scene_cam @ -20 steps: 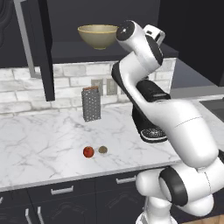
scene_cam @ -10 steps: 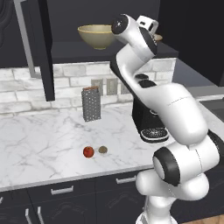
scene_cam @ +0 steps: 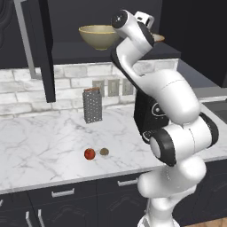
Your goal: Pick both bowls and place them on the counter. Then place the garlic in one bowl and place the apple in the other bowl.
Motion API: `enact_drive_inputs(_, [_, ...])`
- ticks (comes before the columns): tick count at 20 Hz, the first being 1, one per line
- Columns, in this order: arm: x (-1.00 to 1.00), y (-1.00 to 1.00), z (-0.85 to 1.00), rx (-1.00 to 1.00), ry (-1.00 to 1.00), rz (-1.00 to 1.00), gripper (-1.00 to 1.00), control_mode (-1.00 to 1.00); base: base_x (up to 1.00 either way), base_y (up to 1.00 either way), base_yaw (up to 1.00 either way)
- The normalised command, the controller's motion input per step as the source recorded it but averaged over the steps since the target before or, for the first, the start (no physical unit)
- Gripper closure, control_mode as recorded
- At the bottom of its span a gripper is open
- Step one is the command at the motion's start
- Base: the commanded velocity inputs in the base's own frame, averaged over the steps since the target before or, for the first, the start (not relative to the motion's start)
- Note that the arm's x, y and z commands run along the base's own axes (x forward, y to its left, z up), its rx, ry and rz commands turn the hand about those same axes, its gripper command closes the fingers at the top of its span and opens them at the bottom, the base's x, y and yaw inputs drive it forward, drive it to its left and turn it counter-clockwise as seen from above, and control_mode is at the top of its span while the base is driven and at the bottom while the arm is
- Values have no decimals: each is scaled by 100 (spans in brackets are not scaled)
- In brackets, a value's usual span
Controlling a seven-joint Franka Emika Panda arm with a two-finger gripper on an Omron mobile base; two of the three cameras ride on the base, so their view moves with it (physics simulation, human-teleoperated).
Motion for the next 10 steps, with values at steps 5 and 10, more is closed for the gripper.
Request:
enact_drive_inputs(5, [36,0,-1,0,0,0,-100,-100,0,0,0])
enact_drive_inputs(10, [37,-4,-1,0,0,0,-100,-100,0,0,0])
